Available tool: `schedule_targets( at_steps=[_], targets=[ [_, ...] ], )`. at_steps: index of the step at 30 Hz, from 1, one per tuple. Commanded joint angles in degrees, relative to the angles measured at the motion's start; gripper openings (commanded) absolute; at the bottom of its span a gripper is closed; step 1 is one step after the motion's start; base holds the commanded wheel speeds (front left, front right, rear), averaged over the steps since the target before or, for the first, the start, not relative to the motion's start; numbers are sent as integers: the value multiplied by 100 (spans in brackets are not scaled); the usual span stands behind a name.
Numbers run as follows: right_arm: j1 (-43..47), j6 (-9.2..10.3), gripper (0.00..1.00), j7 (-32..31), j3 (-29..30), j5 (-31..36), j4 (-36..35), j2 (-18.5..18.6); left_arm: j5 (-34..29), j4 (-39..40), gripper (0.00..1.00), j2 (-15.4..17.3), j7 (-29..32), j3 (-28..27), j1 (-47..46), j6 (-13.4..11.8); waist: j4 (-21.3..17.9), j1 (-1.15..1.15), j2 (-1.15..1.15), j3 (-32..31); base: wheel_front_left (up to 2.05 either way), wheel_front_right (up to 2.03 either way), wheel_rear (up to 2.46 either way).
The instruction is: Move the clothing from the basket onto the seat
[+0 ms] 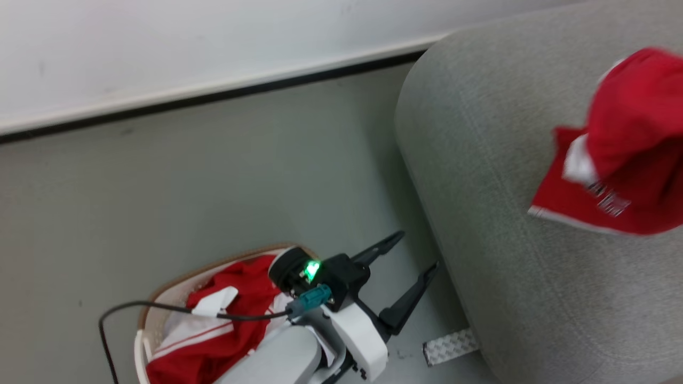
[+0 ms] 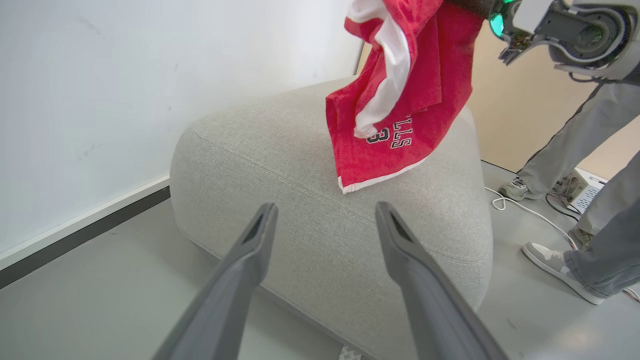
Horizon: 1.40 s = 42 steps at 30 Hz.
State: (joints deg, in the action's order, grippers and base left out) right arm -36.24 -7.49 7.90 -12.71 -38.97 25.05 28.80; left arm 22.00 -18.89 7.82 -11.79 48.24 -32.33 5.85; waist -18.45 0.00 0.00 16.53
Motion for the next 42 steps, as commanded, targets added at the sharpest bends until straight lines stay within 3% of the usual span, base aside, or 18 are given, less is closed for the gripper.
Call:
schedule_targets(
  at_steps=[1,6,11,18,19,20,21,23,31,42],
  targets=[
    [-283,-1,0,-62,157,34,129,110,-71,31,100,49,8,-19,-145,12,283,0,0,524,0,0,0],
    [-1344,-1,0,-207,929,238,849,553,-201,166,100,157,65,-102,-544,-20,595,0,0,1281,0,0,0],
    [-2268,-1,0,-2,1646,649,1649,641,-239,321,100,244,42,-243,-773,-118,764,0,0,1918,0,0,0],
    [-2520,-1,0,563,2313,1500,2815,263,-253,311,100,299,-62,-280,-843,-165,852,0,0,2162,0,0,0],
    [-2464,-1,22,620,2402,1604,2936,211,-241,294,100,297,-89,-284,-828,-170,854,0,0,2145,0,0,0],
    [-2407,-1,67,663,2498,1703,3041,160,-222,275,100,296,-106,-287,-807,-173,853,0,0,2116,0,0,0],
    [-2341,-1,100,703,2609,1785,3118,109,-197,267,100,293,-111,-289,-787,-180,847,0,0,2084,0,0,0],
    [-2211,-1,100,732,2815,1919,3102,-79,-163,234,100,328,-138,-312,-750,-195,821,0,0,1998,0,0,0],
    [-913,-1,100,731,3586,2488,1739,-977,26,111,100,301,-232,-419,-504,-282,683,0,0,1309,0,0,0],
    [1003,-1,100,725,3323,2807,-85,-1975,333,-116,100,222,-340,-750,152,-457,920,0,0,196,0,0,0]
  ],
)
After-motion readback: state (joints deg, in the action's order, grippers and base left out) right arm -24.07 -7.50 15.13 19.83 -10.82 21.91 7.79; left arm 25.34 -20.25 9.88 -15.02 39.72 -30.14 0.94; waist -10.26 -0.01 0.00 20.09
